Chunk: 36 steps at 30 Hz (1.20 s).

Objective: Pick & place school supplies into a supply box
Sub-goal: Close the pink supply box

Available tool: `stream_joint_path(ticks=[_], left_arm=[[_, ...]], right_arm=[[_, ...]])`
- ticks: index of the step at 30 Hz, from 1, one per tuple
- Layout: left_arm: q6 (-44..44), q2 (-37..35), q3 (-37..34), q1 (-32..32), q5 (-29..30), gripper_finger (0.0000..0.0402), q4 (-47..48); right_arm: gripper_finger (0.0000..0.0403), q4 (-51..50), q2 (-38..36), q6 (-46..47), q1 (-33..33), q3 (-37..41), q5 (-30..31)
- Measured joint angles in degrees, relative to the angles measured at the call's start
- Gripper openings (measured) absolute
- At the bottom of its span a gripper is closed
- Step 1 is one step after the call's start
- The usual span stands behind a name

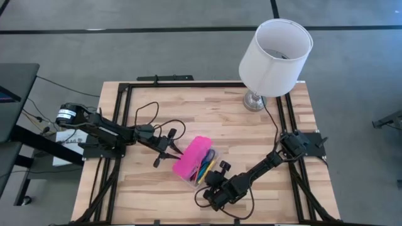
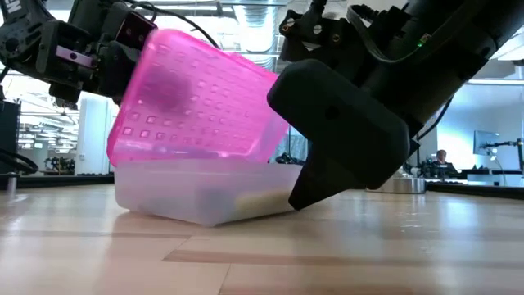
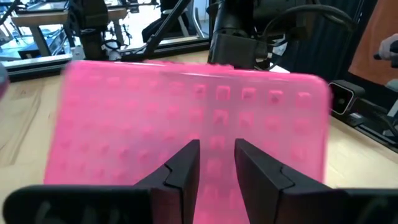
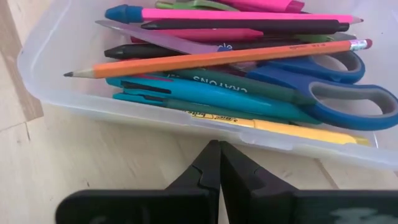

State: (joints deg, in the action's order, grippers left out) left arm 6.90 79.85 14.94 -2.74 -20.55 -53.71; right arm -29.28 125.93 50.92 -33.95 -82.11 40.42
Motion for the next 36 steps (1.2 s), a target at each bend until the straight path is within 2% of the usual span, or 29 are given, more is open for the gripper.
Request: stream_joint_path(ticks=[9,16,20,24,26,28,32,36], left_arm=[[0.0,0.0,0.0,0.0,0.1,0.0096,0.4],[0.0,0.0,0.0,0.2,3.5,0.0096,2.2],[0.0,0.0,0.0,0.2,8.4,0.0096,4.2],[0.7,0.0,0.0,0.3,16.9,0.0096,9.9],[1.3,0.0,0.0,0.9,18.6,0.0096,12.9],[1.4,0.0,0.0,1.9,17.4,0.0096,15.1],[1.4,0.0,0.0,3.5,11.3,0.0096,17.4],[1.5,0.0,0.0,3.7,10.3,0.0096,19.6]], right_arm=[[0.0000,-0.5,0.0,0.0,0.3,0.0,0.0],[0.0000,-6.4,0.0,6.9,-0.4,0.0,0.2],[0.0000,-9.3,0.0,10.9,-0.7,0.0,0.8],[0.0000,-12.2,0.0,14.8,-0.4,0.0,2.7],[0.0000,-13.7,0.0,16.5,-0.1,0.0,3.1],[0.0000,-15.6,0.0,18.2,0.4,0.0,3.1],[0.0000,-19.5,0.0,21.4,1.5,0.0,3.2],[0.0000,-21.8,0.0,22.6,2.2,0.0,4.1]])
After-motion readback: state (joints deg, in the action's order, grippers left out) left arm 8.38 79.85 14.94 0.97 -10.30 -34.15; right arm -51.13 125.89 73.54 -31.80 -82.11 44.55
